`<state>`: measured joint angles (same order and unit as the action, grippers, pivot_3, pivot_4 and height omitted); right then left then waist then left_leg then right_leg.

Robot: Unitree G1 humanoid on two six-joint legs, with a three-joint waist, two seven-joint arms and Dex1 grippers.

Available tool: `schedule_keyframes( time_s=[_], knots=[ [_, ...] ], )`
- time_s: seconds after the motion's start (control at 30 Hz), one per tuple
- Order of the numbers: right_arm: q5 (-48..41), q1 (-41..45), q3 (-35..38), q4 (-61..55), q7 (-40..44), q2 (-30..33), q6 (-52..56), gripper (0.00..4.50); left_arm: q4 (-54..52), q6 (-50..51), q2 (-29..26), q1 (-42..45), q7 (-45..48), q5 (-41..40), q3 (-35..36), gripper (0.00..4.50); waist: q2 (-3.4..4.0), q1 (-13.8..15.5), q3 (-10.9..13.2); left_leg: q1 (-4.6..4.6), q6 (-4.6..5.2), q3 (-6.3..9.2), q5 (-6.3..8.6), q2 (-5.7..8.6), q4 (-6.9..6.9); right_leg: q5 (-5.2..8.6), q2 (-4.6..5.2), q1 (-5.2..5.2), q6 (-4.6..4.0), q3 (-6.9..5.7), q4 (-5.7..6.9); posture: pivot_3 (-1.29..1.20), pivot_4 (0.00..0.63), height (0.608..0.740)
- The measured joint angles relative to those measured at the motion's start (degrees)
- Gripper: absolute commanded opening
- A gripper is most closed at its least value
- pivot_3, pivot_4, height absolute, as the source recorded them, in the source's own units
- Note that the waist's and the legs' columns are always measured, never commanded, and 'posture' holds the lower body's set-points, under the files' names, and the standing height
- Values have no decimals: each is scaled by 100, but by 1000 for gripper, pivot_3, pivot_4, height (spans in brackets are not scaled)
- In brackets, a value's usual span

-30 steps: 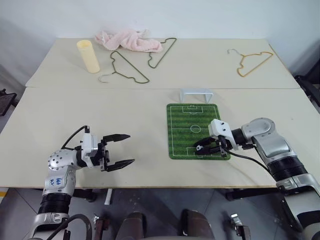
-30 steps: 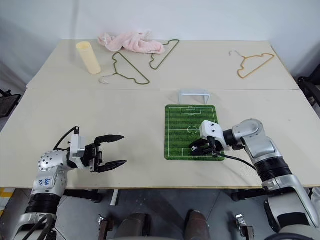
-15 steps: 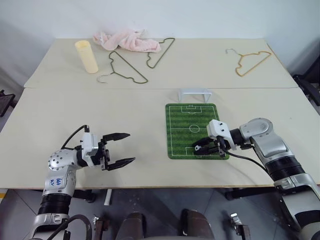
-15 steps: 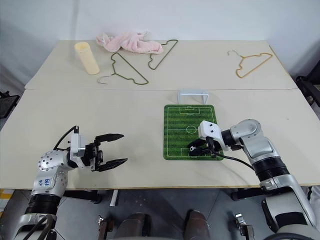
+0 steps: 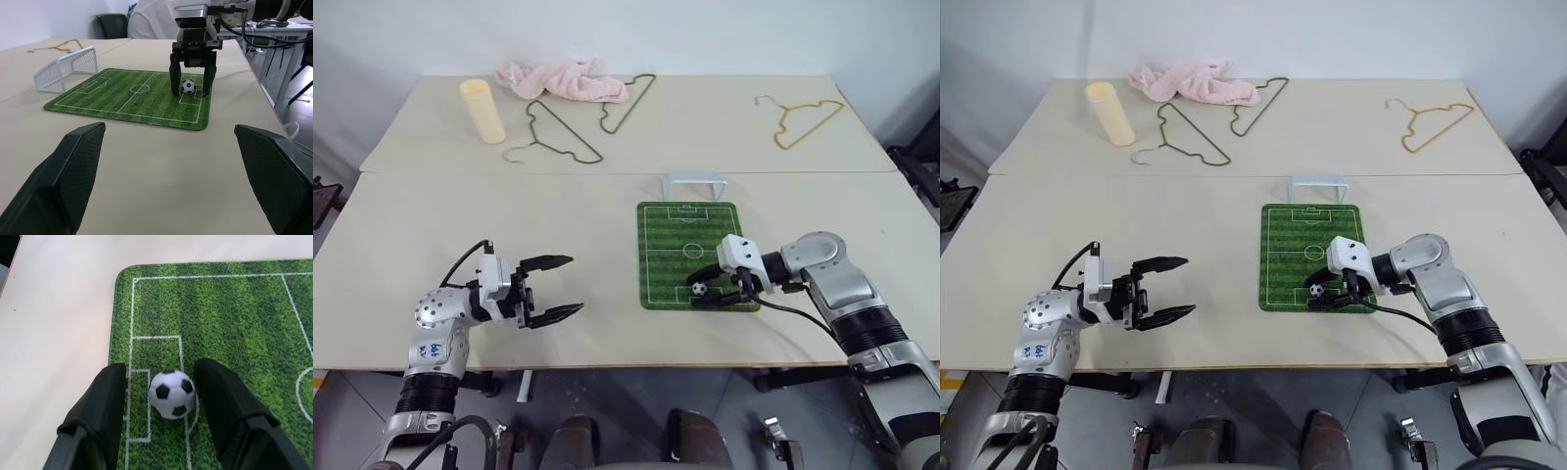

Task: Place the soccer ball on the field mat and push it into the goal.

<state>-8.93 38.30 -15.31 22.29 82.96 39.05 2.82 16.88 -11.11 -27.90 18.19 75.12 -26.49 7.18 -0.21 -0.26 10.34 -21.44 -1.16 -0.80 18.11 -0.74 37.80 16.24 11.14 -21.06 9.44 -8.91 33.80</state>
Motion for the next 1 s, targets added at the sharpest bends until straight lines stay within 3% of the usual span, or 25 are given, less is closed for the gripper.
schedule_keyframes(
  time_s=[0.3, 0.43, 0.53, 0.6, 0.83, 1.0],
  knots=[
    [-259, 55, 246, -993, 15, 288, 424, 2445, 40, -15, 88, 50, 6, 0, -55, 4500, 0, 11, 0, -1, 0, 0, 0, 0, 0, 0, 0, -1, 0, 0, 0, 0, 150, 740],
    [-556, -89, 612, -1846, -127, 461, 853, 1481, 164, -23, 124, 147, 48, 0, -116, 4500, 0, 37, 0, -2, -1, 3, 1, 0, 0, 0, 0, 0, 0, -2, -1, 0, 150, 740],
    [-820, -899, 850, -2652, -215, 747, 1240, 429, 208, -37, 113, 187, 184, -4, -139, 4500, -1, 102, 0, -3, 1, 3, 10, 0, 1, 0, 0, 2, 0, -4, -6, 0, 150, 740],
    [-855, -1365, 883, -2858, -271, 814, 1362, 14, 231, -38, 106, 210, 266, -10, -146, 4500, -1, 115, 0, -4, 3, -2, 12, 1, 3, 0, 1, 1, 0, -2, -7, 0, 150, 740],
    [-833, -1674, 872, -2861, -557, 683, 1317, 14, 425, -21, 67, 412, 500, -27, -144, 4500, -1, 29, 0, 1, 3, -11, 12, -7, 17, 0, -1, 2, -1, 0, 4, 0, 150, 740],
    [-545, -1342, 509, -1886, -654, 171, 942, 14, 441, 2, 6, 542, 525, -27, -135, 4500, -1, 11, 0, 1, 3, -12, 12, -6, 16, 0, -1, -1, -1, 1, 4, 0, 150, 740]
  ],
)
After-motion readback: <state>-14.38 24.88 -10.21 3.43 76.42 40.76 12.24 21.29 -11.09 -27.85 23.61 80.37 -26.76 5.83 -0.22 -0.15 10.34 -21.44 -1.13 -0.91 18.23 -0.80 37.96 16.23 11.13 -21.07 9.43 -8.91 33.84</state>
